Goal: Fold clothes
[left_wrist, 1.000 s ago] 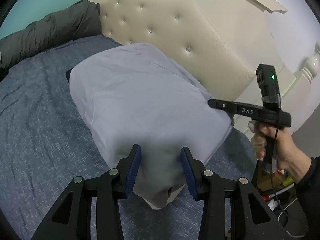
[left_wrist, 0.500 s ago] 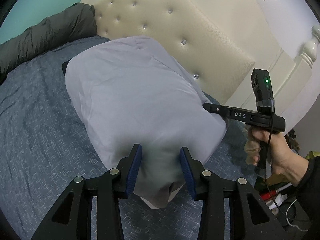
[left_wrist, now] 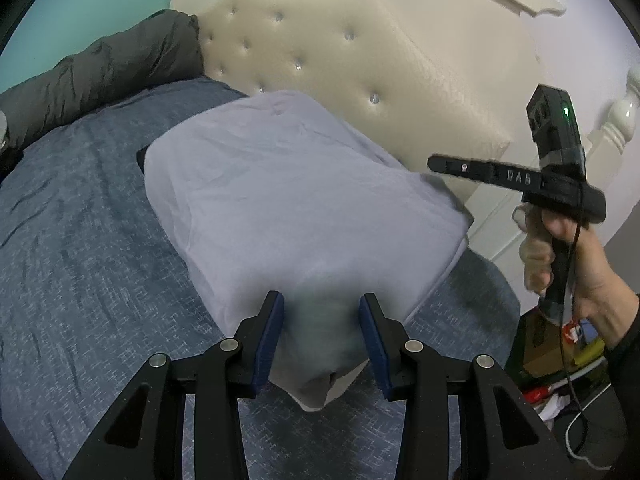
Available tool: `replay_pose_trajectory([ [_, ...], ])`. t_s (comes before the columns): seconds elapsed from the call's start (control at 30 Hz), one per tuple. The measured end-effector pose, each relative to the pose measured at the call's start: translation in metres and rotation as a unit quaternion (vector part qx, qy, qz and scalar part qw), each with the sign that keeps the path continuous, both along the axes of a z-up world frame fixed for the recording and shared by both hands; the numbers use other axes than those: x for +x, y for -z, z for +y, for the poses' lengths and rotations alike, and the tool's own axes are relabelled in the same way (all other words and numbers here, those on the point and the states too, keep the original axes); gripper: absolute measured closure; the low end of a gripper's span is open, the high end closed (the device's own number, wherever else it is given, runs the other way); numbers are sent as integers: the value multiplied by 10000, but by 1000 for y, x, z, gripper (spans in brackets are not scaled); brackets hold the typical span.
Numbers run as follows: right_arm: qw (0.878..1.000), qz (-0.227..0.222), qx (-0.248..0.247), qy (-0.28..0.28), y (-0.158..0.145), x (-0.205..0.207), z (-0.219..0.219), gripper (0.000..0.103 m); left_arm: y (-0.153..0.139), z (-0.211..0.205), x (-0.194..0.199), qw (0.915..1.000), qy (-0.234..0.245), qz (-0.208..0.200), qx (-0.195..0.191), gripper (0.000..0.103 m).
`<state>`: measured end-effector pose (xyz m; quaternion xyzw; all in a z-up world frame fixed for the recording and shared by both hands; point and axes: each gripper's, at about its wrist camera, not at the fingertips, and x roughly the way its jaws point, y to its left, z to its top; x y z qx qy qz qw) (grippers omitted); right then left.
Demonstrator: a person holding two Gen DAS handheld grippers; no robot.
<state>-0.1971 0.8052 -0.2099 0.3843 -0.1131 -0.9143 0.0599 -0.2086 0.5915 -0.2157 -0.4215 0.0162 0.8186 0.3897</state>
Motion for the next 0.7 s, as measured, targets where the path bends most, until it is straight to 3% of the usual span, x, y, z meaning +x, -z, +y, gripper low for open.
replay_pose_trajectory([
  [0.13, 9994, -283, 199, 6, 15, -1, -6, 103, -7, -8, -3, 9999, -155, -14, 36, 60],
  [0.23, 9987, -426, 36, 266, 28, 3, 2, 103, -1, -11, -7, 9997, -190, -146, -10, 60],
  [0.5, 9972, -303, 54, 684, 20, 10, 12, 103, -2, -14, -6, 9997, -190, -173, 45, 60],
  [0.6, 9983, -134, 43, 563, 8, 8, 7, 103, -4, -13, -6, 9997, -199, -162, 53, 60],
  [0.7, 9980, -290, 250, 511, 12, 2, 3, 103, -4, -14, -5, 9996, -215, -178, 67, 60],
])
